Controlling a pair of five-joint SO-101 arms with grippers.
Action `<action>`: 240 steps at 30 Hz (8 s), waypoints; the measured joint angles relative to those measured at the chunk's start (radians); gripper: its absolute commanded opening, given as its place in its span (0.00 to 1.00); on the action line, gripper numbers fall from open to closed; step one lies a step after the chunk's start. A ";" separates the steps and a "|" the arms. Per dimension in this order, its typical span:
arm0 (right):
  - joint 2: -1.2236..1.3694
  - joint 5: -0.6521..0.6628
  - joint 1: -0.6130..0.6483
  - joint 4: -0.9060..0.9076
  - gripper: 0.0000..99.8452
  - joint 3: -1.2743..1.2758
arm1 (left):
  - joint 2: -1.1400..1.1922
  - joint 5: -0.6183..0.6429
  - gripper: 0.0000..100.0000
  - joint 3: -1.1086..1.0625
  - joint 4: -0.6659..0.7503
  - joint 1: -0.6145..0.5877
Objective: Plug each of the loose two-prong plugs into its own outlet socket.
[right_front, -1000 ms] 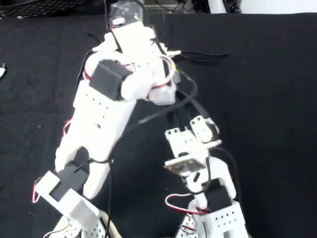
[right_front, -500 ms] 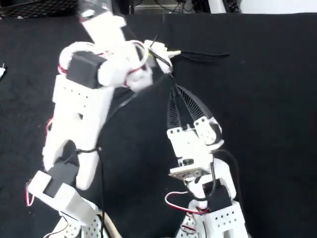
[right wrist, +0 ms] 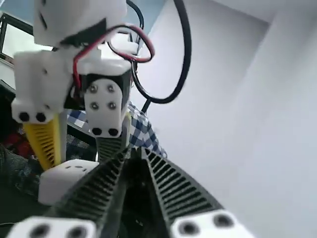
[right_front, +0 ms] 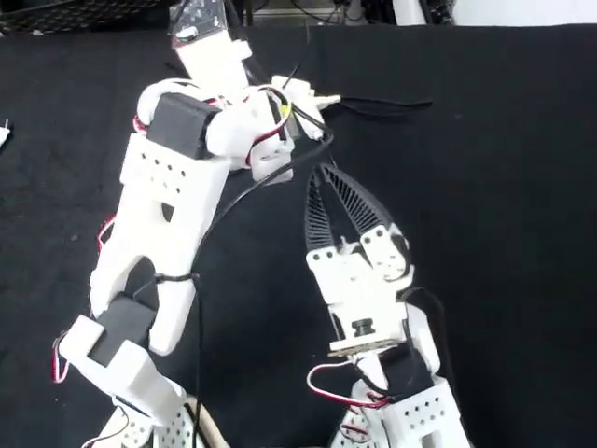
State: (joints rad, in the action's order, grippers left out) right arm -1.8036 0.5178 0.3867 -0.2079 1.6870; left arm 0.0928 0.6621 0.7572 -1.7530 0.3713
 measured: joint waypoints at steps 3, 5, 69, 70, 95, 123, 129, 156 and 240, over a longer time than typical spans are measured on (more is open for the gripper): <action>0.000 -0.048 0.006 0.000 0.01 0.000 | -0.002 0.000 0.03 0.002 0.000 -0.003; 0.000 -0.121 0.006 0.000 0.01 0.000 | -0.002 0.000 0.03 0.002 0.000 0.002; -0.005 -0.371 0.107 0.325 0.01 -0.124 | -0.025 -0.002 0.03 0.023 -0.005 0.028; -0.005 -0.373 0.109 0.336 0.01 -0.129 | -0.023 -0.002 0.03 0.018 -0.005 0.029; -0.005 -0.374 0.084 0.382 0.01 -0.121 | -0.035 -0.146 0.03 0.008 -0.003 0.121; -0.003 -0.371 0.015 0.535 0.01 0.000 | -0.129 -0.091 0.03 0.112 -0.003 0.124; -0.003 -0.370 0.017 0.543 0.01 -0.025 | -0.129 -0.091 0.03 0.097 -0.003 0.124; -0.003 -0.368 0.132 0.700 0.01 -0.255 | -0.150 -0.089 0.03 -0.086 0.110 0.048; -0.003 -0.298 -0.104 0.954 0.02 0.002 | -0.224 -0.525 0.03 -1.547 1.026 -0.333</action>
State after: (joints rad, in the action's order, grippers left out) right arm -1.8067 0.2202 0.2823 0.7465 1.6886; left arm -0.1312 0.1373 -0.7894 -0.7265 0.0384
